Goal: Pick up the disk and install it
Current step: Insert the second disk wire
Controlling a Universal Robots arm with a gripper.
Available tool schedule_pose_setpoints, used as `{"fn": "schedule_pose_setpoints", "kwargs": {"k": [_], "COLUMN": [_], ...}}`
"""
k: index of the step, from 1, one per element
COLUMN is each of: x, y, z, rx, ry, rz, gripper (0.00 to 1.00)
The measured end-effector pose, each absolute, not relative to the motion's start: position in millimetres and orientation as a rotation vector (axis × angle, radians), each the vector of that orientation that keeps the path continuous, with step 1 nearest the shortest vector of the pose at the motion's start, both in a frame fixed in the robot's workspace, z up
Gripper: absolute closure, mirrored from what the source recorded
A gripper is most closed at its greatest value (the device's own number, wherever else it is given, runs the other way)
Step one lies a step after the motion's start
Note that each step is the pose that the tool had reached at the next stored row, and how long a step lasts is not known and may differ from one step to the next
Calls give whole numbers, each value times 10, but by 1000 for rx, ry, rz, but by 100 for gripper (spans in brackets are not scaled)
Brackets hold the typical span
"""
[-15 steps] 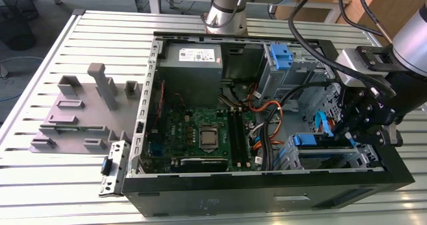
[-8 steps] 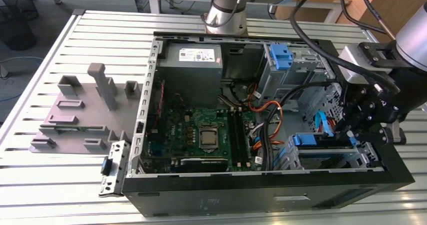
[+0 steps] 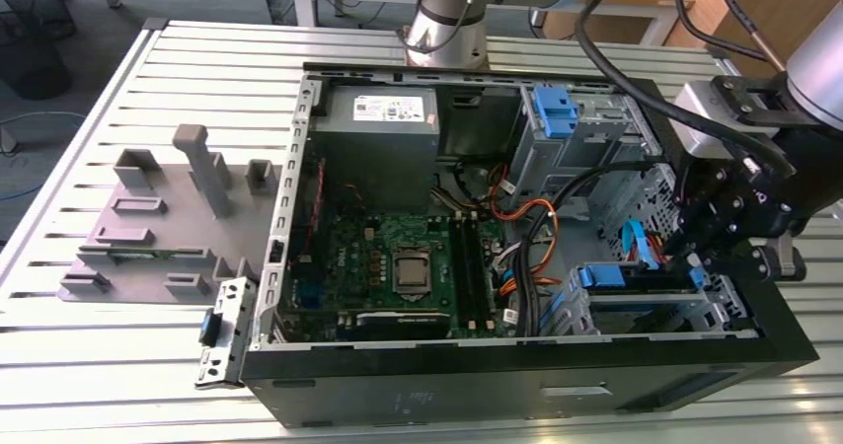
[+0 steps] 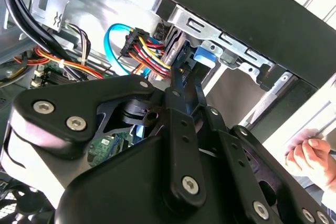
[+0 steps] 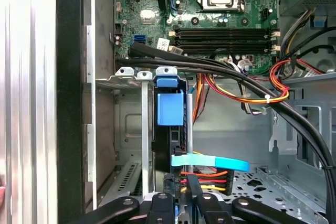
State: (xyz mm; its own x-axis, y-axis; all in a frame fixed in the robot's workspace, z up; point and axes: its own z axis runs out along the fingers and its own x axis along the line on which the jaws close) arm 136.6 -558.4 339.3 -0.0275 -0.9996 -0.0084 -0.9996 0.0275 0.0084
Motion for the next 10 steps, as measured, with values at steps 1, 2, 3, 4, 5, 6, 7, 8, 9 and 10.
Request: {"fn": "schedule_pose_setpoints", "kwargs": {"k": [1, 2, 3, 4, 5, 6, 7, 8, 9, 10], "x": [1366, 1366, 1366, 1366, 1366, 1366, 1366, 1366, 1366, 1366], "y": [-5578, -5573, -5567, -5564, -5561, -5557, -5554, -5555, -5554, -5554], "z": [3391, 3390, 3388, 3384, 3380, 3374, 3368, 3361, 3354, 3349], "rx": [-2189, -2188, -2187, -2186, -2184, -2182, -2181, -2180, -2178, -2177], "ry": [2251, 2249, 2248, 2246, 2244, 2243, 2241, 2240, 2239, 2237], "rz": [21, 23, 26, 29, 33, 36, 39, 41, 45, 47], "gripper": [76, 76, 76, 76, 76, 76, 76, 76, 76, 76]}}
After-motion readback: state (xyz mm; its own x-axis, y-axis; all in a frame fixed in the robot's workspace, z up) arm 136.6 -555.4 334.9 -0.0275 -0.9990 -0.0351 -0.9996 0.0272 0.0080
